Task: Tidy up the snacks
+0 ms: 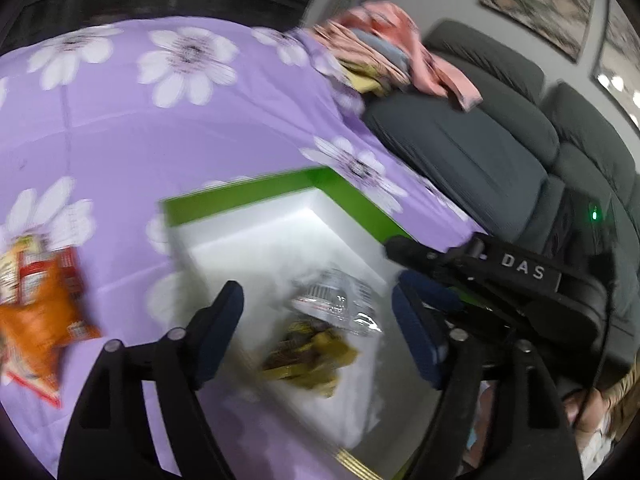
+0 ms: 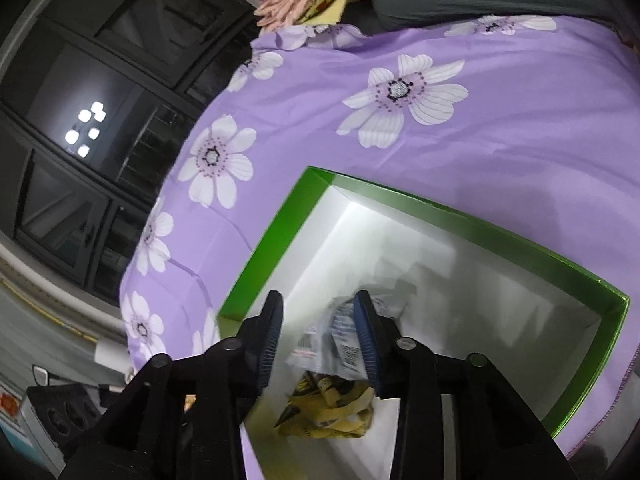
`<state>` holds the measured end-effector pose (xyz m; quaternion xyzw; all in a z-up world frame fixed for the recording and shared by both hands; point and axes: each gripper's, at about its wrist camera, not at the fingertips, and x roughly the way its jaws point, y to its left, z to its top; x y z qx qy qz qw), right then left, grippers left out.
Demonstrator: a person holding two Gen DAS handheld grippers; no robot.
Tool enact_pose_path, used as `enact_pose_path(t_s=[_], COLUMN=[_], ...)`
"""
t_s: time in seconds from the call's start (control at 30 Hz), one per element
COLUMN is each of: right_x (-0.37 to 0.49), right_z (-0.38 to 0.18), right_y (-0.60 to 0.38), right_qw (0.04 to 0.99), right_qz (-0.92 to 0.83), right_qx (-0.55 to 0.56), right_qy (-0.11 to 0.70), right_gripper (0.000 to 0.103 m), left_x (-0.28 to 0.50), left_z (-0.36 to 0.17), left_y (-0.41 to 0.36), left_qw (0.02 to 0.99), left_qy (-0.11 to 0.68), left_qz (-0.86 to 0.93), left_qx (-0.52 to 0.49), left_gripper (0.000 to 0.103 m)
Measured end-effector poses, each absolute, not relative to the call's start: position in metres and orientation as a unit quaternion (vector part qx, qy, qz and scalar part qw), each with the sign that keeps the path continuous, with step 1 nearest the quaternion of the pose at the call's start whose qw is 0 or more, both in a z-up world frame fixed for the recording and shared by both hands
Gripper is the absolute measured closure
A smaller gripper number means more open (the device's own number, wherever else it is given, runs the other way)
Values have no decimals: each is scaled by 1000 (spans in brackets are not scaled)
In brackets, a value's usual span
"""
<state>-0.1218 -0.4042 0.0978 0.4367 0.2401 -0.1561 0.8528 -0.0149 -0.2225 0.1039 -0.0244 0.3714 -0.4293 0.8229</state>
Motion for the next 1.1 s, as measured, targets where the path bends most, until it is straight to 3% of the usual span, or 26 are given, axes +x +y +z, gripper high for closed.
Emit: enact_pose_path(t_s=[0.13, 0.27, 0.47, 0.73, 1.1], right_x=[-114, -106, -89, -62, -39], right_z=[106, 114, 126, 121, 102], right_y=[-390, -371, -328, -275, -238], right_qw=[869, 882, 908, 921, 906], right_qz=[-134, -115, -92, -39, 8], right_qx=[407, 384, 310, 243, 234], right_qy=[247, 248, 265, 302, 353], right_gripper=[56, 36, 25, 24, 24], left_x=[-11, -9, -5, 7, 29], left_z=[115, 121, 113, 103, 82], left_y=[-173, -116, -41, 13, 54], left_qw=[851, 877, 908, 918, 900], left_qy=[363, 355, 338, 341, 389], left_qz=[-378, -319, -224, -147, -88], left_qx=[-37, -59, -104, -135, -175], left_gripper=[23, 15, 14, 15, 16])
